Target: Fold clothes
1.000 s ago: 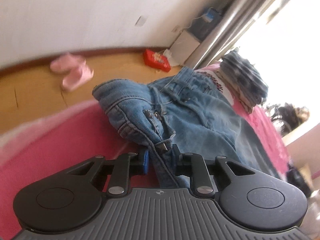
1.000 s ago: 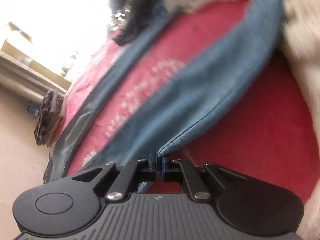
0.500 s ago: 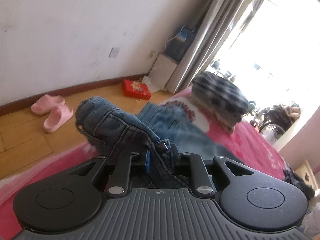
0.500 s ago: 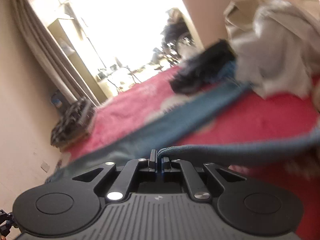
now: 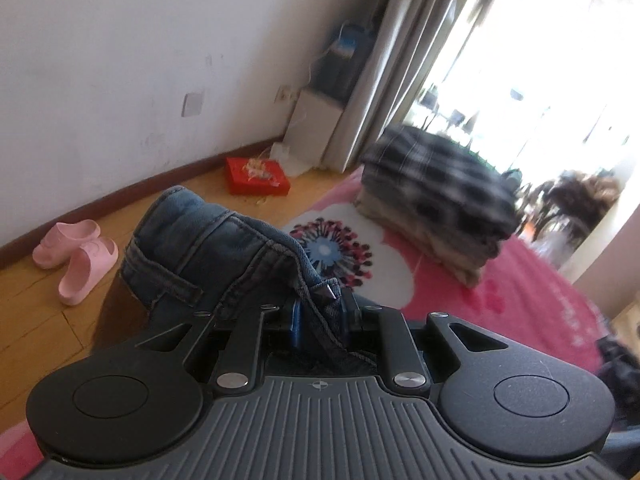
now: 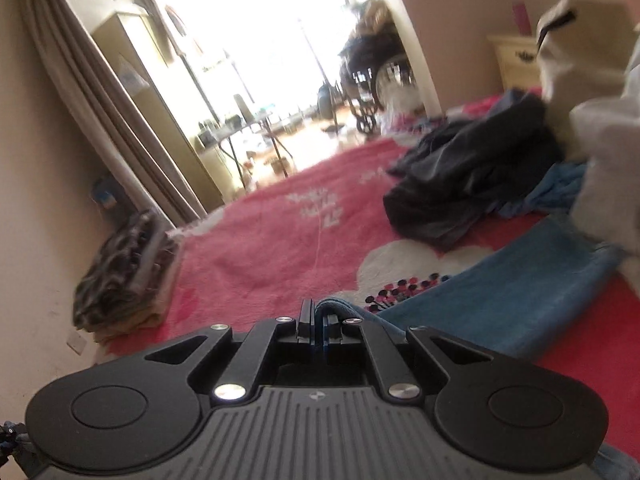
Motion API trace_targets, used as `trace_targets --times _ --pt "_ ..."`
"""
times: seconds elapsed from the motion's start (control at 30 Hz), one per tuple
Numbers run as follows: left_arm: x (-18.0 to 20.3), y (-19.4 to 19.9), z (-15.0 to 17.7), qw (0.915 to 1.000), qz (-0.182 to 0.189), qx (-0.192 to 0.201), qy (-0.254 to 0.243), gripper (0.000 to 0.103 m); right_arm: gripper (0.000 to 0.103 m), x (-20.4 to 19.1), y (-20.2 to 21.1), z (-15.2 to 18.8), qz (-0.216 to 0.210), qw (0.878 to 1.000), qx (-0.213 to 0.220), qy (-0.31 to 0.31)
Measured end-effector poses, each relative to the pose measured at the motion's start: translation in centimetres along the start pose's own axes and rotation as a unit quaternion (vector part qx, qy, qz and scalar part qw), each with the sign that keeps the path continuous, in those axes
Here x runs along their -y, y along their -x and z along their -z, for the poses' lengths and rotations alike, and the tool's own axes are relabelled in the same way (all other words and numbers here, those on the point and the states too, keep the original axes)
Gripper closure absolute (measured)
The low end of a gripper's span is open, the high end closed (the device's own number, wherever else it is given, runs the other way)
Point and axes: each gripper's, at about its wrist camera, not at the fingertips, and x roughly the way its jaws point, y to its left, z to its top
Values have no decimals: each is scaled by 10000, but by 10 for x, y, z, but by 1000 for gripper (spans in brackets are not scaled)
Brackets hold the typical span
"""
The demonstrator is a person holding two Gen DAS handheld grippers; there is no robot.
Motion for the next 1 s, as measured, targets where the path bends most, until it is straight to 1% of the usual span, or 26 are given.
trace_targets --times 0.03,0.07,0.13,0.17,0.2,0.27,0.3,0.37,0.43,0.5,0.53,0.57,0.6,0.63,0.67,0.7,0.73,0.77,0.83,0.87,0.93,1.0 --pt "3 -10 -2 9999 -44 -72 -85 87 99 0 -15 -1 36 10000 -84 -12" --pt "2 -19 -3 9999 -28 -158 -46 87 99 1 -30 -2 73 9998 -169 -25" --pt "-9 -33 -6 9982 200 -374 435 86 99 4 -59 -3 130 9992 -370 -110" --pt "-15 -40 -8 9961 314 -481 675 86 99 9 -73 -4 132 9982 -528 -260" --pt "-21 -46 -9 9932 427 -589 914 85 99 14 -87 -5 135 9964 -728 -421" --pt "-32 -60 -12 9849 654 -802 1390 79 99 28 -114 -8 129 9893 -1212 -806" --pt "-38 -67 -14 9795 766 -907 1627 76 98 38 -124 -9 81 9836 -1431 -1090" --pt "-49 -81 -17 9664 988 -1116 2096 57 96 58 -141 -12 -63 9670 -1864 -1734" --pt "-61 -95 -20 9500 1208 -1321 2558 52 94 78 -156 -15 -219 9442 -2269 -2378" --pt "-72 -108 -23 9305 1423 -1522 3012 52 90 94 -165 -17 -397 9181 -2605 -2960" --pt "-78 -115 -25 9196 1529 -1620 3235 52 86 99 -167 -18 -464 9067 -2728 -3183" --pt "-82 -118 -26 9107 1620 -1665 3416 52 77 102 -168 -20 -535 8974 -2825 -3348" --pt "-84 -113 -26 9058 1687 -1624 3532 52 71 103 -168 -22 -609 8912 -2892 -3441" --pt "-86 -109 -26 9006 1753 -1582 3648 52 58 102 -167 -26 -675 8876 -2939 -3483" --pt "-88 -104 -27 8953 1820 -1540 3762 51 51 98 -163 -30 -711 8887 -2947 -3439" --pt "-89 -100 -28 8909 1915 -1487 3842 51 49 94 -160 -34 -724 8928 -2937 -3339" --pt "-87 -95 -32 8897 2036 -1424 3831 49 44 88 -156 -39 -739 8980 -2923 -3205" --pt "-83 -92 -37 8914 2116 -1377 3764 47 40 83 -152 -44 -764 9024 -2910 -3083" --pt "-76 -85 -46 8953 2255 -1278 3624 47 40 75 -142 -50 -772 9135 -2741 -2907" --pt "-73 -80 -49 8993 2267 -1242 3528 47 40 72 -136 -53 -787 9200 -2606 -2820" --pt "-68 -69 -49 9093 2254 -1230 3275 47 40 65 -118 -58 -986 9316 -2251 -2678" --pt "-65 -51 -45 9218 2295 -1209 2881 47 40 58 -97 -54 -1408 9318 -2084 -2617"
